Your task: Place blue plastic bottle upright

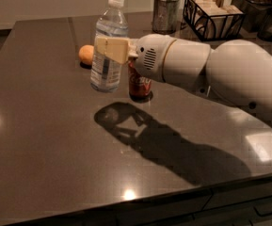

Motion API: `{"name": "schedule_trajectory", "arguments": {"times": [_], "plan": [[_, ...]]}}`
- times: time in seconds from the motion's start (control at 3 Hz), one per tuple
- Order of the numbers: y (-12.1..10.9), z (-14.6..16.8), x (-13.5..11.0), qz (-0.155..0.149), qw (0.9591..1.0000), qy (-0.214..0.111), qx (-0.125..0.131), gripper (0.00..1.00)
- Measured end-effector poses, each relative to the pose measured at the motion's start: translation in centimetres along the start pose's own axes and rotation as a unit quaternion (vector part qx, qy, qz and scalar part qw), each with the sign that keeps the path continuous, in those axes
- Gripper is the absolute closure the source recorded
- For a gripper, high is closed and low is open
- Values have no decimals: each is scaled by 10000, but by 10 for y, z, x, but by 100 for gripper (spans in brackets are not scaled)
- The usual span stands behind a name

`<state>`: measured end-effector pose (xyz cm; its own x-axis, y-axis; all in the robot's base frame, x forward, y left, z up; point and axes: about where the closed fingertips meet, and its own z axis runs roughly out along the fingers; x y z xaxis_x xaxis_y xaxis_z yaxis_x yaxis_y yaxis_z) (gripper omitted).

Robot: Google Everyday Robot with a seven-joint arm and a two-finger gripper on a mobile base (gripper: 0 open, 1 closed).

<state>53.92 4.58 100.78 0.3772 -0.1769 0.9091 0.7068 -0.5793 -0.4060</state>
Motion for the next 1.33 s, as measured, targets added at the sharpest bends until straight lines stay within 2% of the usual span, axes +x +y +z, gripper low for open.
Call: {"name": "schedule_trajectory", "arguments": {"times": [0.67, 1.33], "plan": [[-13, -16, -14, -562, 9974, 19, 454, 100], [-16, -30, -36, -963, 9931, -209, 640, 100]]}}
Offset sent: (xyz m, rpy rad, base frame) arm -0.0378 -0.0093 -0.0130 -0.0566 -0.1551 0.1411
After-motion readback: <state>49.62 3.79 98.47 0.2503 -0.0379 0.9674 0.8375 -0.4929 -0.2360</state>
